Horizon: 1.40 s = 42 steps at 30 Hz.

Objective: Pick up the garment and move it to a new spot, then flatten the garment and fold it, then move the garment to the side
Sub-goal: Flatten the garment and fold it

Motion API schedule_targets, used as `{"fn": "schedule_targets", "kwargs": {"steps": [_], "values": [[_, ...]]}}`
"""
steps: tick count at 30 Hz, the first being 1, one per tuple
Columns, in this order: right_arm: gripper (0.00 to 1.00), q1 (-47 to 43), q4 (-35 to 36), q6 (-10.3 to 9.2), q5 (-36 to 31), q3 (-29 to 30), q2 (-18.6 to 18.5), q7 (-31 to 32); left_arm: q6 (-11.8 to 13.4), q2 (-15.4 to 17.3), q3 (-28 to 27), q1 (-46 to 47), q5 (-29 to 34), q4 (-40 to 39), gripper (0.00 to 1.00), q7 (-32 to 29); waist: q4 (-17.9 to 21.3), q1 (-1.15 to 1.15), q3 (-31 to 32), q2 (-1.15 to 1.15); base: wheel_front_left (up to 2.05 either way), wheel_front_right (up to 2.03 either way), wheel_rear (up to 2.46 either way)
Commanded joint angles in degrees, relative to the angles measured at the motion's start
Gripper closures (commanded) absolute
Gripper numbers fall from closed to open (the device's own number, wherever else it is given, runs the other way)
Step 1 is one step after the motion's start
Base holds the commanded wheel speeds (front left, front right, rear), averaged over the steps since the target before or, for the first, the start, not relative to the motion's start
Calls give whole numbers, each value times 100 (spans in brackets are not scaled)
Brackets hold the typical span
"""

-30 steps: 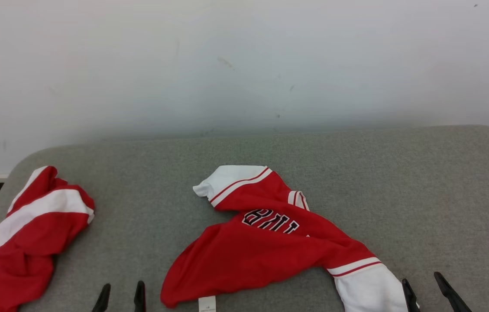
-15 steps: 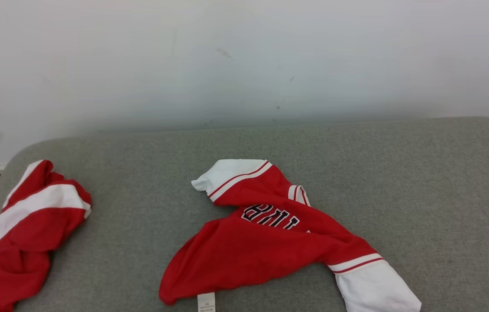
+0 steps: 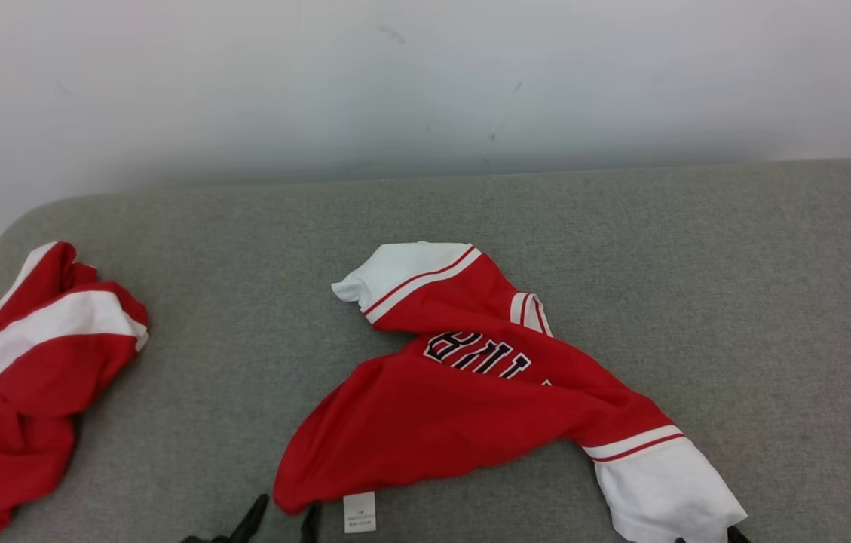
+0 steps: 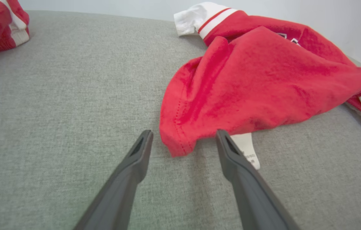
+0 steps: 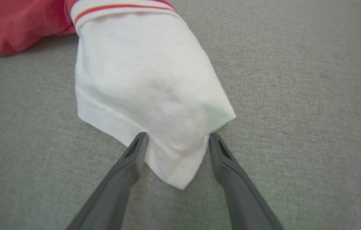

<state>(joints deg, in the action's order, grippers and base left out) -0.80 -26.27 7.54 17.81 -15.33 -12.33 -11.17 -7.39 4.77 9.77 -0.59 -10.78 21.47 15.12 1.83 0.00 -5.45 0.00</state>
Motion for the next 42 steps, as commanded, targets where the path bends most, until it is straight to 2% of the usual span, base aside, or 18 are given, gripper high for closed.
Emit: {"fn": "schedule_targets", "kwargs": {"steps": [1,11,29,37,39,40,42], "values": [[0,68,-44,-11,51,-16,-29,-22,-8,61,7,51,-18,7,0,4,-4,0,-18,0,0,0,0],[0,199,-290,-13,145,-139,-111,-118,-6,230,342,172,-254,150,0,4,46,0,-100,0,0,0,0],[0,547,-426,-12,253,-507,-56,-236,-6,474,712,550,-373,338,0,4,98,0,-280,0,0,0,0],[0,748,-527,-4,519,-792,9,-217,-4,594,1011,765,-452,431,0,3,132,0,-324,0,0,0,0],[0,805,-556,-4,642,-859,52,-203,-5,631,1134,819,-515,496,50,3,129,0,-306,0,0,0,0],[6,835,-576,-4,739,-870,75,-208,-5,665,1222,863,-529,525,62,4,122,0,-289,0,0,0,0],[59,894,-607,-4,920,-957,75,-190,-4,711,1388,921,-591,614,85,3,103,0,-242,0,0,0,0]]}}
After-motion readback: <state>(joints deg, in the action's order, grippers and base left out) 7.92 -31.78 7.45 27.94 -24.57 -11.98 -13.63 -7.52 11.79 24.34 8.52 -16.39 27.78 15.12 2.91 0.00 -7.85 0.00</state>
